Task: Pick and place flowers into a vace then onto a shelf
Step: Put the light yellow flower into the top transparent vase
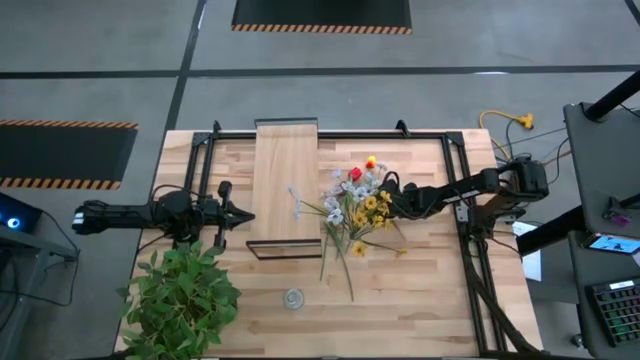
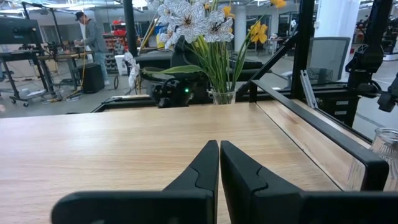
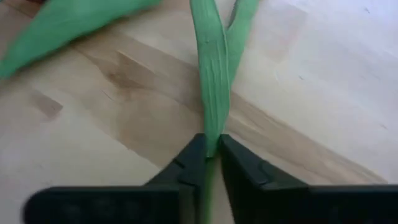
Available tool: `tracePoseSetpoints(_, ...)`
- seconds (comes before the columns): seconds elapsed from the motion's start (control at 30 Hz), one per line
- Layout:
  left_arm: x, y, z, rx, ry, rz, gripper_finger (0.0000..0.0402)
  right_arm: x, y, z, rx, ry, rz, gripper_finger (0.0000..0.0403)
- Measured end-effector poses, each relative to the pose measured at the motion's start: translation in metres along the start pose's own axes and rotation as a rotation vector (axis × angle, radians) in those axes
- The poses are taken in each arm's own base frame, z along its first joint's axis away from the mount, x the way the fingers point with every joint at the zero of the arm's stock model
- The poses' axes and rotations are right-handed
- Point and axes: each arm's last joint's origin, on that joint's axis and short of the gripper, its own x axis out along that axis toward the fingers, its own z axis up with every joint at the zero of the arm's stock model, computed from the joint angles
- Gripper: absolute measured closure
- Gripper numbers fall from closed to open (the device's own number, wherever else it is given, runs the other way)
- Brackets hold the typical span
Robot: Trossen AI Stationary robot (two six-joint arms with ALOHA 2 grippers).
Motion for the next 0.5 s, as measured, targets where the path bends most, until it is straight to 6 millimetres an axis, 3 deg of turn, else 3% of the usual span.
tracePoseSetpoints(0.07,0.000,0.000,0.000,0.000,0.000,0.000,0.0402,-0.001,-0.002,-0.002,0.008,0.024,-0.019,0.0385)
tracePoseSetpoints(0.27,0.000,0.000,0.000,0.000,0.000,0.000,0.0402,-0.005,-0.002,-0.005,0.089,0.055,-0.004,0.0390)
tracePoseSetpoints(0.5,0.000,0.000,0.000,0.000,0.004,0.000,0.0402,-0.030,-0.006,-0.016,0.125,0.172,0.044,0.0390)
